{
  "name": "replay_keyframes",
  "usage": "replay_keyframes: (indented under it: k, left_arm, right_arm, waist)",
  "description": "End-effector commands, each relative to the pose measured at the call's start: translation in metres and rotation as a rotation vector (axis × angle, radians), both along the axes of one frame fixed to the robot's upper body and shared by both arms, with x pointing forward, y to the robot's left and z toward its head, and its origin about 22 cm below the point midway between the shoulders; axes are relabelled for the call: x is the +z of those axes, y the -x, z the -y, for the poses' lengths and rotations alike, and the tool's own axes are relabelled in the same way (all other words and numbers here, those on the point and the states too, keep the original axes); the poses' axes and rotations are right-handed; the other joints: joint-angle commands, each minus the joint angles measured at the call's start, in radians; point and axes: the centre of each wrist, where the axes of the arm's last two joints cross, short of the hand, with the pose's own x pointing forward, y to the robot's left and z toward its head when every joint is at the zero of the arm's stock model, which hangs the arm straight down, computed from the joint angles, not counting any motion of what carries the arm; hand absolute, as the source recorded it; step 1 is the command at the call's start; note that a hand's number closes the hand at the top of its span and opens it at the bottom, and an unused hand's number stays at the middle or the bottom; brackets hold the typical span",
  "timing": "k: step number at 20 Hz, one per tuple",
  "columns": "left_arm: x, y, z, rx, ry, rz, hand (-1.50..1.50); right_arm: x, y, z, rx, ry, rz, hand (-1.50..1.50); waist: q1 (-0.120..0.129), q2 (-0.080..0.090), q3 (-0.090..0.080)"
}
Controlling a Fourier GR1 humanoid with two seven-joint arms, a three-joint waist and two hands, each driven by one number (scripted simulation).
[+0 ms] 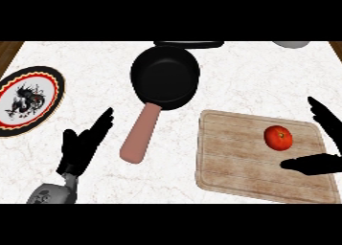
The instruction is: Pick the tomato from the cutting board and place it in the pot
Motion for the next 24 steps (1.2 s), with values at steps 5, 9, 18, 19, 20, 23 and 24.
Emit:
replay_keyframes:
  k: [5, 9, 18, 19, 20, 23, 24]
  left_arm:
    - [-0.002, -0.011, 0.008, -0.005, -0.001, -0.019, 0.00]
    - [-0.004, 0.000, -0.005, -0.002, 0.011, -0.028, 0.00]
    - [0.001, -0.006, -0.014, 0.006, 0.018, -0.022, 0.00]
    - [0.013, -0.004, -0.006, 0.003, 0.005, -0.008, 0.00]
    - [-0.024, 0.014, 0.003, 0.002, 0.004, -0.018, 0.00]
    - [0.011, -0.001, -0.002, -0.004, 0.005, -0.020, 0.00]
    - [-0.008, -0.008, -0.015, -0.006, 0.012, -0.026, 0.00]
  right_arm:
    - [-0.019, -0.012, 0.017, 0.037, -0.193, 0.054, -1.50]
    - [-0.028, 0.007, 0.007, 0.036, -0.297, 0.103, -1.50]
    - [-0.073, 0.000, 0.027, -0.006, -0.429, 0.070, -1.50]
    - [-0.083, -0.023, 0.003, 0.004, -0.454, 0.054, -1.50]
    - [-0.093, -0.008, 0.004, 0.009, -0.458, 0.062, -1.50]
    - [-0.108, -0.023, 0.000, -0.006, -0.480, 0.051, -1.50]
    - [-0.106, -0.011, 0.006, 0.024, -0.475, 0.072, -1.50]
  waist:
    - [0.002, 0.003, -0.001]
    - [0.000, 0.001, -0.002]
    - [0.001, 0.002, -0.002]
    - [0.007, 0.002, -0.001]
    - [0.003, 0.002, -0.002]
    - [0.005, 0.002, -0.001]
    - [0.001, 0.002, -0.002]
